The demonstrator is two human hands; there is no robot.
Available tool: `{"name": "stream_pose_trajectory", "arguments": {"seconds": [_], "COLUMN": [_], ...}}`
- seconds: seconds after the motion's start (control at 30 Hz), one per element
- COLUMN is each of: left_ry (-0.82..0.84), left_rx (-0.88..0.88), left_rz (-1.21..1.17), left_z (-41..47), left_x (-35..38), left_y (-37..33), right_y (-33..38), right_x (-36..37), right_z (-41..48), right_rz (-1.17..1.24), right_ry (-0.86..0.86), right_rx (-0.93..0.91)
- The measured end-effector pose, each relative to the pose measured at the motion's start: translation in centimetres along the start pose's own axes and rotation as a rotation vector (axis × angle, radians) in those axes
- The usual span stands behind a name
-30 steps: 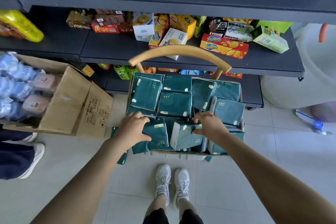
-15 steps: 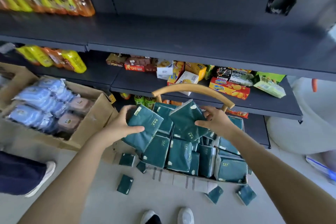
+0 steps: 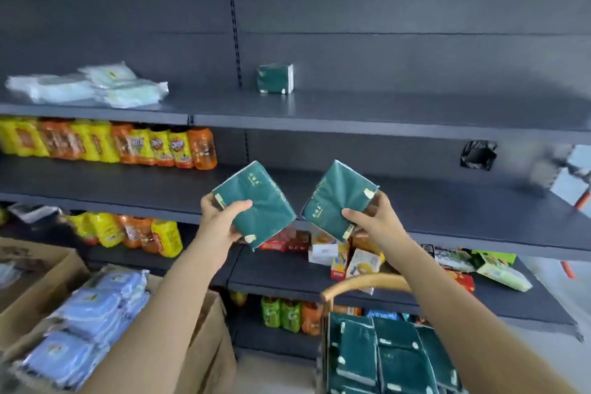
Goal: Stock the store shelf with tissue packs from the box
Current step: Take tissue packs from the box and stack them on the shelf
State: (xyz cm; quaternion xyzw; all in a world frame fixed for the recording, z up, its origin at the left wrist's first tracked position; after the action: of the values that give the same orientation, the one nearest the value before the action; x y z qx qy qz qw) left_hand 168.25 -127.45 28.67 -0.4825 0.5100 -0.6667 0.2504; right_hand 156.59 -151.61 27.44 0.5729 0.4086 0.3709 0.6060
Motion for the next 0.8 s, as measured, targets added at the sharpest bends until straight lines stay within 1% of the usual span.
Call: {"name": "stream_pose_trajectory", "arguments": {"seconds": [0.07, 0.2, 0.4, 0.5, 0.6, 0.7, 0.8], "left_ry": [0.054, 0.145, 0.247, 0.207, 0.149, 0.127, 0.105], "left_rx": [0.022, 0.053, 0.079, 0.101, 0.103, 0.113, 0.125], "left_rz": [-0.014, -0.019, -0.043, -0.107, -0.106, -0.113, -0.144], "left_z": [1.8, 5.2, 8.2, 9.6, 11.0, 12.8, 15.1], "left_x": [-1.6, -4.4, -6.3, -7.0, -7.2, -6.7, -6.2], "left_y": [-2.7, -7.7, -11.9, -12.7, -12.9, -12.8, -12.8], "right_y": [2.1, 6.5, 11.5, 12.8, 13.3, 13.5, 13.4], "right_x": [2.8, 7.4, 10.9, 11.6, 11.9, 11.6, 10.4], "right_z": [1.6, 3.9, 6.1, 7.8, 9.7, 11.8, 14.7], "right_rz": [0.084, 0.161, 0.227, 0.279, 0.349, 0.409, 0.407], "right_ry": [-0.028, -0.128, -0.245, -0.301, -0.316, -0.314, -0.301], "right_rx": [-0.044, -0.132, -0.228, -0.277, -0.302, -0.282, -0.246]}}
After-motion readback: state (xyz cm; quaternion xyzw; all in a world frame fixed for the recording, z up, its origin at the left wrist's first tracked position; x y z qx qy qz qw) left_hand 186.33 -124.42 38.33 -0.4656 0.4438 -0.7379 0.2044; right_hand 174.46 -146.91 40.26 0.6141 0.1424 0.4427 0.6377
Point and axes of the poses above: each hand's wrist, its own z-axis towards the middle knuckle, its own x-axis out of the palm, y = z × x, the point moved 3 cm from there along z, towards the middle knuckle, and after that the axes turned 11 degrees about y, right-handed, at the moved point
